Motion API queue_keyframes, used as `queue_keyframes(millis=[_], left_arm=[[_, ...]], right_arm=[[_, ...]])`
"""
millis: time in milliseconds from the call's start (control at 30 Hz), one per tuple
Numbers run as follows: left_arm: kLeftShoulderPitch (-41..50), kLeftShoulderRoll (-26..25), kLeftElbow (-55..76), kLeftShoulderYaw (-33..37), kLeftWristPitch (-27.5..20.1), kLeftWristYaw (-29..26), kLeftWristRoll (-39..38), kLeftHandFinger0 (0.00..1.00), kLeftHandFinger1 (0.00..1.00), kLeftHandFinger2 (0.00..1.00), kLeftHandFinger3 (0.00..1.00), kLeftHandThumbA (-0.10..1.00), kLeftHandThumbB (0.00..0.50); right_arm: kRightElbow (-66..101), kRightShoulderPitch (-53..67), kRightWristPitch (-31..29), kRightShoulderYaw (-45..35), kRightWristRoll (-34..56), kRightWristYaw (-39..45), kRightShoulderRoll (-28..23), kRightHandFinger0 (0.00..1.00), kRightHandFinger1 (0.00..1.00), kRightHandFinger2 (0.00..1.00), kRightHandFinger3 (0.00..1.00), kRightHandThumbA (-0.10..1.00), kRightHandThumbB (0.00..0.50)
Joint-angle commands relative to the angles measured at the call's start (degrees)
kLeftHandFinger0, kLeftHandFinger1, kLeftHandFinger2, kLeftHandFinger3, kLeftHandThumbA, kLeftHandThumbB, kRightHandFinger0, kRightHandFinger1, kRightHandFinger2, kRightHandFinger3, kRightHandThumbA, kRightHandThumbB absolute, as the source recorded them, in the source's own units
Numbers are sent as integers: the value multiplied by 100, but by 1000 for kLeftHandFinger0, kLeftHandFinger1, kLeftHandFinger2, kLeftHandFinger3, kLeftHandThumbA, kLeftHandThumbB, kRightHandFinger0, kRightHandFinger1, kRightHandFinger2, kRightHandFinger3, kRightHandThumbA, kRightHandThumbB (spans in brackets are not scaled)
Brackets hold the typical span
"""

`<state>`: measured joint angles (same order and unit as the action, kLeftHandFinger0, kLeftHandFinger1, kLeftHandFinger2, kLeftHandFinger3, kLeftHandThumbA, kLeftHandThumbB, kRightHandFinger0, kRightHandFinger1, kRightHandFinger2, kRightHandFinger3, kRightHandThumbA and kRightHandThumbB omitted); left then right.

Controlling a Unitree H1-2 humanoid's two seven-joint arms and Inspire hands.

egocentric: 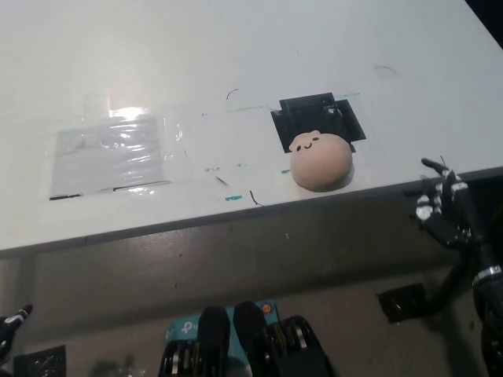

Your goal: The robot uses its right hand to grab and squeeze a pink dumpling toy kept on the black mask on the desk

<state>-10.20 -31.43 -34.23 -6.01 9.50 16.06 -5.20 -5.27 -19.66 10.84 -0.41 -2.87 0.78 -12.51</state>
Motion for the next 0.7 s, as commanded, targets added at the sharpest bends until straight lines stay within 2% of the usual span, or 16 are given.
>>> queue_keyframes(millis=[0, 33, 133, 267, 367, 400, 433, 467, 533, 567, 600, 633, 667], left_arm=[[-89, -149, 77, -71, 75, 102, -61, 0, 0, 45, 38, 623, 500], [-90, -150, 78, -71, 78, 104, -59, 0, 0, 45, 38, 622, 500], [-100, -178, 77, -71, 42, 152, -63, 0, 0, 46, 63, 622, 500], [-115, -201, 39, -87, 44, 229, -88, 0, 0, 68, 69, 629, 500], [-99, -206, 73, -68, 43, 199, -32, 0, 0, 68, 78, 635, 500], [-101, -195, 78, -89, 73, 194, -56, 0, 0, 64, 76, 623, 500], [-108, -214, 62, -58, 38, 192, -12, 0, 0, 62, 57, 640, 500], [-110, -223, 78, -59, 50, 188, -7, 0, 0, 61, 54, 644, 500], [-134, -215, 25, -90, 38, 206, -52, 0, 0, 46, 31, 640, 500], [-148, -213, 5, -100, 31, 211, -65, 0, 0, 42, 25, 635, 500], [-142, -207, 57, -111, 99, 188, -67, 0, 0, 51, 34, 630, 500], [-145, -201, 55, -138, 74, 181, -87, 0, 0, 51, 48, 620, 500], [-142, -206, 75, -114, 64, 149, -36, 0, 0, 46, 34, 625, 500]], right_arm=[[494, -501, 131, 31, -28, 140, -56, 257, 401, 606, 883, 22, 118], [499, -498, 138, 28, -29, 141, -54, 257, 402, 607, 884, 23, 119], [840, -1004, 280, 165, -104, 245, -84, 340, 477, 671, 898, 33, 128], [740, -1426, -45, 281, -82, 392, -147, 275, 426, 698, 901, 72, 149], [639, -1702, -78, 452, -280, 449, -216, 326, 477, 701, 908, 156, 189], [642, -1757, -50, 511, -330, 478, -240, 327, 483, 709, 919, 164, 187], [652, -1895, 191, 692, -441, 624, -302, 522, 654, 834, 996, 240, 230], [622, -1982, 301, 784, -440, 722, -318, 602, 720, 874, 1000, 255, 242], [455, -2100, 337, 1023, -617, 810, -387, 846, 919, 996, 1000, 366, 286], [324, -2148, 253, 1154, -757, 812, -410, 958, 1000, 1000, 1000, 385, 296], [211, -2194, 274, 1253, -802, 836, -410, 1000, 1000, 1000, 1000, 426, 316], [74, -2267, 463, 1396, -866, 898, -370, 1000, 1000, 1000, 1000, 456, 357], [-7, -2296, 462, 1439, -877, 904, -360, 1000, 1000, 1000, 1000, 456, 368]])
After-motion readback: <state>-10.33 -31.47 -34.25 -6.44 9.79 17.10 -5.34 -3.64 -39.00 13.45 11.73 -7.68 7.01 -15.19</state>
